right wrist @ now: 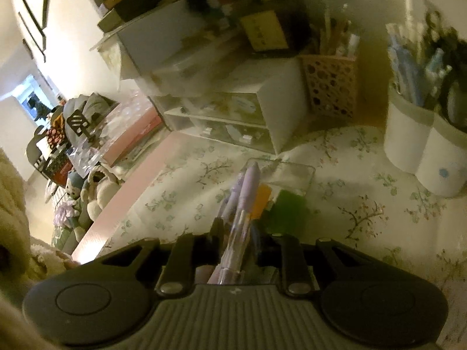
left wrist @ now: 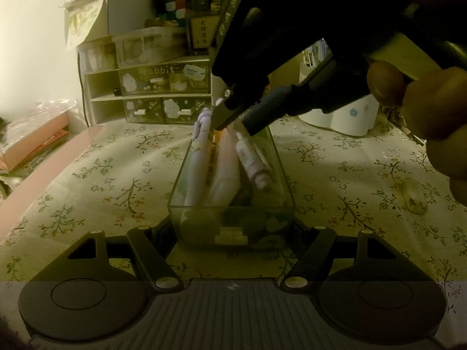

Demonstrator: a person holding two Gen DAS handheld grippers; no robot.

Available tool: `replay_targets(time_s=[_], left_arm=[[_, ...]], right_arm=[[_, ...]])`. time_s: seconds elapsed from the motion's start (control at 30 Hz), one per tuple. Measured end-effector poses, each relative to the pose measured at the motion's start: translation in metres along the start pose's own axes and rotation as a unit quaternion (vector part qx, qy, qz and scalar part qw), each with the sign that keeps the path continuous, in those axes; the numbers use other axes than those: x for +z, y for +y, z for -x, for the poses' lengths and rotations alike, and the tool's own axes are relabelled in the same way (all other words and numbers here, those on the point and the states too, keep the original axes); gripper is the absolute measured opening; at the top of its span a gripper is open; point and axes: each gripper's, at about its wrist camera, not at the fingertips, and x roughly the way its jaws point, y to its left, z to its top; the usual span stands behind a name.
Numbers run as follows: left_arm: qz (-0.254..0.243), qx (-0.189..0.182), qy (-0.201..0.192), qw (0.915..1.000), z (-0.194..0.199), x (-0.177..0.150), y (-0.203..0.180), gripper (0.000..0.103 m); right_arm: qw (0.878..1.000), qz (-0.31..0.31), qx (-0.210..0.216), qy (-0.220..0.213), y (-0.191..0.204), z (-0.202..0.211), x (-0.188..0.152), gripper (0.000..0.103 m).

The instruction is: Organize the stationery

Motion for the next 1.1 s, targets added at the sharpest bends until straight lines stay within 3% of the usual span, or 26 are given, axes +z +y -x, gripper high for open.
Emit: replay_targets(time_s=[0.4, 1.1], left_arm=[[0.000, 0.000, 0.000, 1.0000, 0.000, 0.000, 0.000, 0.073], [-0.001, -0.002, 0.000, 1.0000, 0.000, 0.000, 0.000, 0.073]], right_arm=[[0.999, -0.047, 0.016, -0.020, -0.017, 0.017, -0.005, 0.020], [0.996, -0.080, 0.030, 0.007, -0.013, 0.010, -0.015, 0.015]])
